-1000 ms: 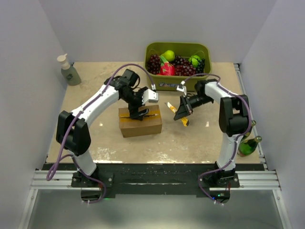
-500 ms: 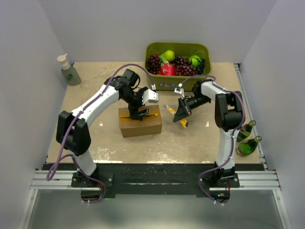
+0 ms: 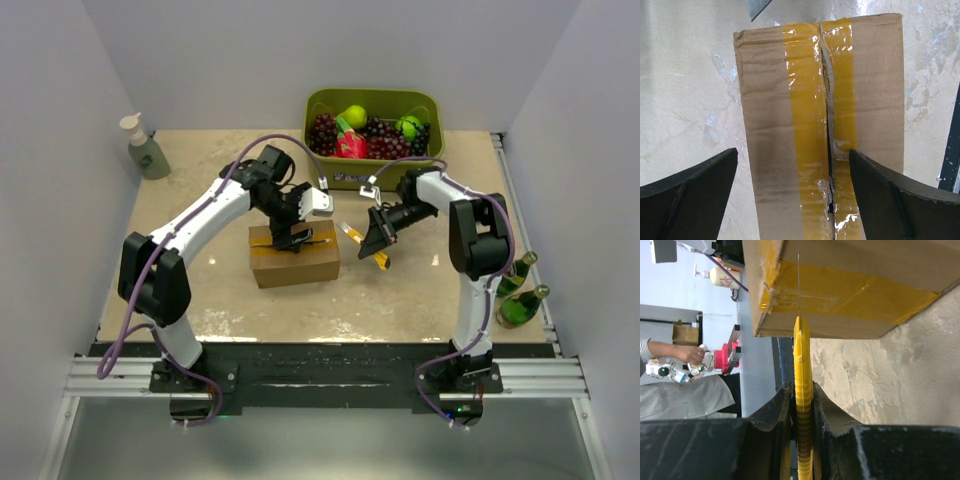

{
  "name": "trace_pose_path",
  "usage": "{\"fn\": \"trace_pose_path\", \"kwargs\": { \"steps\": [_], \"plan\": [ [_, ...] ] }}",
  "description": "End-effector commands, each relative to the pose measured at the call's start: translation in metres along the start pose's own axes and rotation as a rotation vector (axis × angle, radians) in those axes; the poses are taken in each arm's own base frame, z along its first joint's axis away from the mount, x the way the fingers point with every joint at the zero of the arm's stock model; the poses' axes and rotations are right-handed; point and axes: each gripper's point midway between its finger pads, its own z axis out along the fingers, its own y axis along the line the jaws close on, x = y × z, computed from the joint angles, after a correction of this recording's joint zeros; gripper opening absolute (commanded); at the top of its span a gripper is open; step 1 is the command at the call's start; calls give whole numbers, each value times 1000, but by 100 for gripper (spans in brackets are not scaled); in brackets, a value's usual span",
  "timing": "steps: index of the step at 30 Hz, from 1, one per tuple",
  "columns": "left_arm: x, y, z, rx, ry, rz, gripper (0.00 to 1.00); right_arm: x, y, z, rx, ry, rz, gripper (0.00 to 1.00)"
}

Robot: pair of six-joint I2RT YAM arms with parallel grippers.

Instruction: Unpack the express box

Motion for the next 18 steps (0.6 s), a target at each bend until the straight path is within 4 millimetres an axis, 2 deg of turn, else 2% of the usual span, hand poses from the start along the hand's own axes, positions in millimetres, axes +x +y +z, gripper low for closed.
{"fn": "trace_pose_path", "kwargs": {
  "steps": [1,8,14,18],
  "plan": [
    [20,0,19,16,83,5,97,0,34,2,-50,-11,-6,0],
    [21,-1,19,13,88,5,97,12,36,13,-70,18,17,0],
    [22,-3,18,14,89,0,97,2,34,7,-78,-21,11,0],
    [23,-5,18,16,94,-1,97,-11,33,-5,-60,-58,-4,0]
  ]
}}
